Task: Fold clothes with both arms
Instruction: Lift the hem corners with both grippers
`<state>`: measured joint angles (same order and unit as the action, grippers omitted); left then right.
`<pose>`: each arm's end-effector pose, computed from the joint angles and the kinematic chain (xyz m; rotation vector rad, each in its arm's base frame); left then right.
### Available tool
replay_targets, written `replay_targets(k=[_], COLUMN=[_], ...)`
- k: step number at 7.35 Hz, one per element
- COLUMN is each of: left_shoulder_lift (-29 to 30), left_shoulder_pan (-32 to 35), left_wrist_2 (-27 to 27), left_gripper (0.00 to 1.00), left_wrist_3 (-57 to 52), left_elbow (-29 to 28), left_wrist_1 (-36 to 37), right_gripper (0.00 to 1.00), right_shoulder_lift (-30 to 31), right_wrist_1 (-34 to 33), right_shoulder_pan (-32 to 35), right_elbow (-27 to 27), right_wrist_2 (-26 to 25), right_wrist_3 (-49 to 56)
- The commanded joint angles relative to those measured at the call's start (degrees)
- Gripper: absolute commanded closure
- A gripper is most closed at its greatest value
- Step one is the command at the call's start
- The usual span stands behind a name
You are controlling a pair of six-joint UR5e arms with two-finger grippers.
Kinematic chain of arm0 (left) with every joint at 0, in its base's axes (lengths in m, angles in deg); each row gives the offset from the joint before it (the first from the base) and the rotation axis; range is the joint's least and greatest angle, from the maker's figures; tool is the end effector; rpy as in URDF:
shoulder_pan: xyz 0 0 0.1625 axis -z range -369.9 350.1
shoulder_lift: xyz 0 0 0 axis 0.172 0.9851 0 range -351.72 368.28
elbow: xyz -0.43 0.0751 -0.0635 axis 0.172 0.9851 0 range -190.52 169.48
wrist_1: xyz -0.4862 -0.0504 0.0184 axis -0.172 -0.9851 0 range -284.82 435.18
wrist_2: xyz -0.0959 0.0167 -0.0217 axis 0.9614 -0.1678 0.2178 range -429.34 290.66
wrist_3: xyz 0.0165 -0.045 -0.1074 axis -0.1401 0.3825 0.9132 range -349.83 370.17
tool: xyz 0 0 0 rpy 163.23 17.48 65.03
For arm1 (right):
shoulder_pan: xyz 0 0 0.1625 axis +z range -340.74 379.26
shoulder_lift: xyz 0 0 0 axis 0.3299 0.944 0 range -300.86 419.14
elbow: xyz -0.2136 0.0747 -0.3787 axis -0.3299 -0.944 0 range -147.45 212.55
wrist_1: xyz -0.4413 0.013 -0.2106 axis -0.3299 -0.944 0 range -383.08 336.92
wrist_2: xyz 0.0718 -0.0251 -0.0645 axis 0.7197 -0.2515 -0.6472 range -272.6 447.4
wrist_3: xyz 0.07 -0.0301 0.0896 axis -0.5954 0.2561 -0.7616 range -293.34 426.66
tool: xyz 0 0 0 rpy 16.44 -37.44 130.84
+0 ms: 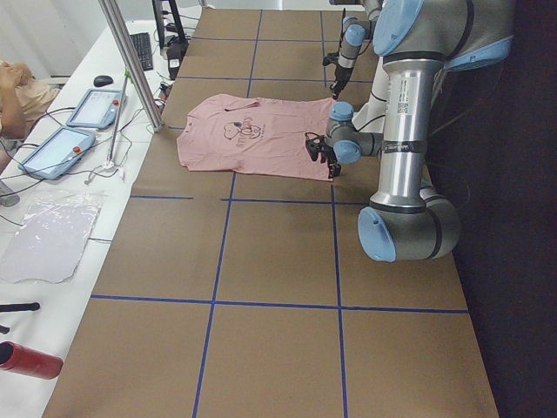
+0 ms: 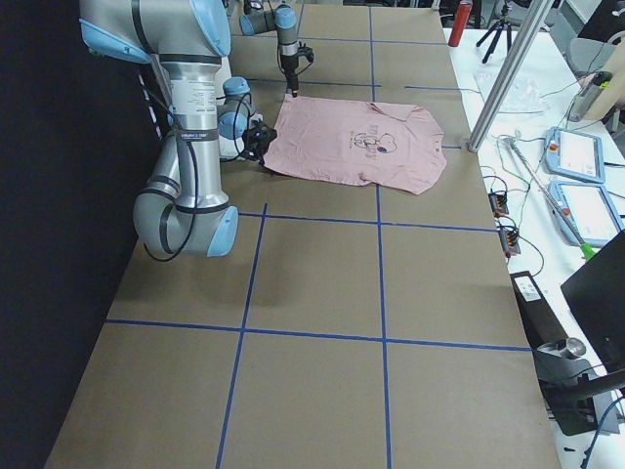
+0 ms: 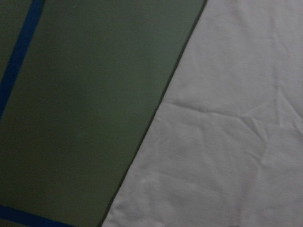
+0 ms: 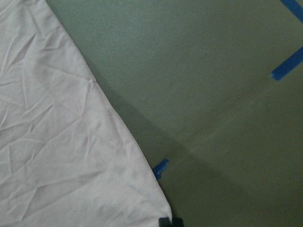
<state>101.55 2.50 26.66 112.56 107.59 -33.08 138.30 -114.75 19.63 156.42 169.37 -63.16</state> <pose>0.5411 -0.2429 0.3576 -0.0987 0.8706 -0.3595 -0.5688 -0.1534 0.2818 -0.1303 -0.7684 0.7191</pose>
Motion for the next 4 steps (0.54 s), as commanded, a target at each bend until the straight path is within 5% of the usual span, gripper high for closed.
replay_targets(k=[1,3,4], left_shoulder_lift=[-0.63,-0.80,-0.89], left_shoulder_pan=[-0.62,-0.62,-0.62], left_wrist_2=[-0.12,-0.12,-0.03], left_gripper=[0.28,0.37,0.53], left_wrist_3=[0.35,0.26,0.26], left_elbow=[-0.86,-1.48,-1.48], left_wrist_1=[-0.03,-0.20,-0.11], right_gripper=[1.00,1.00,1.00], right_shoulder_lift=[-0.05,-0.23,-0.23], right_wrist_1=[0.08,0.17,0.17], right_shoulder_pan=[-0.01,-0.10,-0.10], right_elbow=[-0.12,0.06,0.06], right_wrist_2=[0.03,0.03,0.03], right_wrist_3=[-0.08,-0.17,-0.17])
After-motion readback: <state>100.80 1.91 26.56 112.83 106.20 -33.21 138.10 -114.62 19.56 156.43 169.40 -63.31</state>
